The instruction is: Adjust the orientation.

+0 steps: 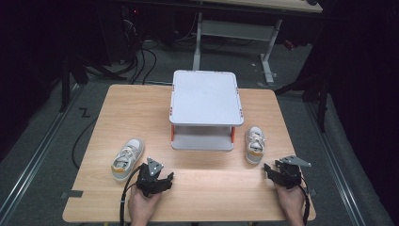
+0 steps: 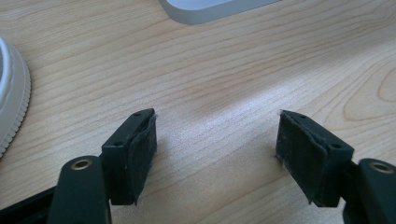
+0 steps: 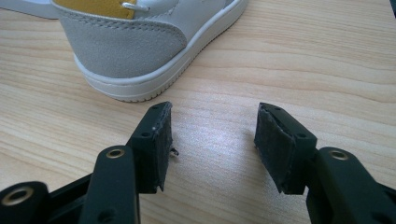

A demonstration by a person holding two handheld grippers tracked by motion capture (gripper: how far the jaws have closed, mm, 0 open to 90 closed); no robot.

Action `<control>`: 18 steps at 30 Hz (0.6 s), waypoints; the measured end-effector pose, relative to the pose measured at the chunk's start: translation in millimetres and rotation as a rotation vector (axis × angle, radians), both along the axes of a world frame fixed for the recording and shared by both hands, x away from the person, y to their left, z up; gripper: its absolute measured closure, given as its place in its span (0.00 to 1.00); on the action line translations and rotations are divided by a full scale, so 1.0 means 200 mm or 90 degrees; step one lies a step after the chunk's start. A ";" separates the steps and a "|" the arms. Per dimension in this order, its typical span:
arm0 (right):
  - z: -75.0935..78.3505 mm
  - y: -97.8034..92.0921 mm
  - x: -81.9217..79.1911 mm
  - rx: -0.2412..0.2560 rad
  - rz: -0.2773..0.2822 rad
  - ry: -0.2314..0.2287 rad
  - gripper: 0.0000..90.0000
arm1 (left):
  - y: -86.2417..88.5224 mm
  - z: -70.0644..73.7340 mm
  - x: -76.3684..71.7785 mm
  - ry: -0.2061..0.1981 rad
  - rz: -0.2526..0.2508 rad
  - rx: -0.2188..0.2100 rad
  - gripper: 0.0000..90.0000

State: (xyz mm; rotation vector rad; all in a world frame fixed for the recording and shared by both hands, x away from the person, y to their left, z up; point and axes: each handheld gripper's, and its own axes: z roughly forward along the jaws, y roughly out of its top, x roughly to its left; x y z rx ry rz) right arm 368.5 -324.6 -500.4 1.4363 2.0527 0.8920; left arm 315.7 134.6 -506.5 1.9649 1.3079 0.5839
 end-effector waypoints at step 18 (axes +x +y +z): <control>0.01 -0.02 0.01 0.033 0.000 0.021 0.52 | 0.00 0.00 0.02 0.001 0.003 0.003 0.32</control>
